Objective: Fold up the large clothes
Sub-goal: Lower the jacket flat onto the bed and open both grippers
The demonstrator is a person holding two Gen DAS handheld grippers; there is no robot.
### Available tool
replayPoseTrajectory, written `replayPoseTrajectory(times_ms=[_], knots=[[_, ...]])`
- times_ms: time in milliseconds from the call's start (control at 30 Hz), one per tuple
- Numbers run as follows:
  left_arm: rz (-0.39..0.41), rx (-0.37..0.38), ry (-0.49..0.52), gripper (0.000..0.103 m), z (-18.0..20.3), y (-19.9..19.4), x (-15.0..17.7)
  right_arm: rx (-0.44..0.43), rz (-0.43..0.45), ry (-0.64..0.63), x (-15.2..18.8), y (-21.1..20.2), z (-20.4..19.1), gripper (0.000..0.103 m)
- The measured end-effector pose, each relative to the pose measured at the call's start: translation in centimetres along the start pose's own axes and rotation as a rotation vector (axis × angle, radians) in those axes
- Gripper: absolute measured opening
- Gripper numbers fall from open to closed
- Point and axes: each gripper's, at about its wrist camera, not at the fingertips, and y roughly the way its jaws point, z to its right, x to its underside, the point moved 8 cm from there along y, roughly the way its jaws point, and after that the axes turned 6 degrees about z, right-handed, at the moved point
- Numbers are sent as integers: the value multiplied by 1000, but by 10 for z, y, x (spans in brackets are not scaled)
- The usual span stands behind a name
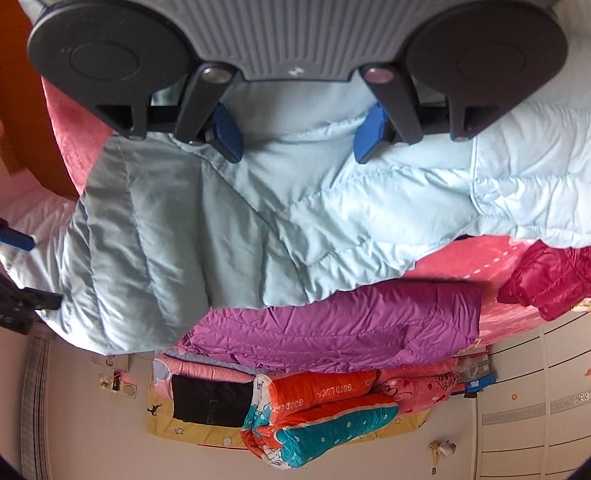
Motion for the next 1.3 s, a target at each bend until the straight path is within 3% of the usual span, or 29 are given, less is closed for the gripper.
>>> replayPoseTrajectory(times_ms=[100,267,367,567,667,833,1100,1300], knots=[[-9,9,-11,69,-1,2,0,-11,-25,-65,6,12,-12,102],[-51,28,-56,70,1,-5,-2,11,-155,-315,39,46,-39,102],[-73,70,-90,70,3,-21,-8,17,-190,-344,43,49,-46,102],[-52,94,-101,70,-9,-79,-21,-46,-130,-320,19,25,-61,102],[-37,74,-89,70,-26,-111,-23,-132,-107,-329,14,2,-76,102],[-34,0,-74,70,-64,-157,-18,-262,-187,-287,26,-38,-87,102],[-43,-137,-134,74,-133,-210,-3,-415,-384,-356,87,-103,-126,102],[-46,-211,-193,76,-179,-246,16,-449,-469,-447,125,-158,-142,102]])
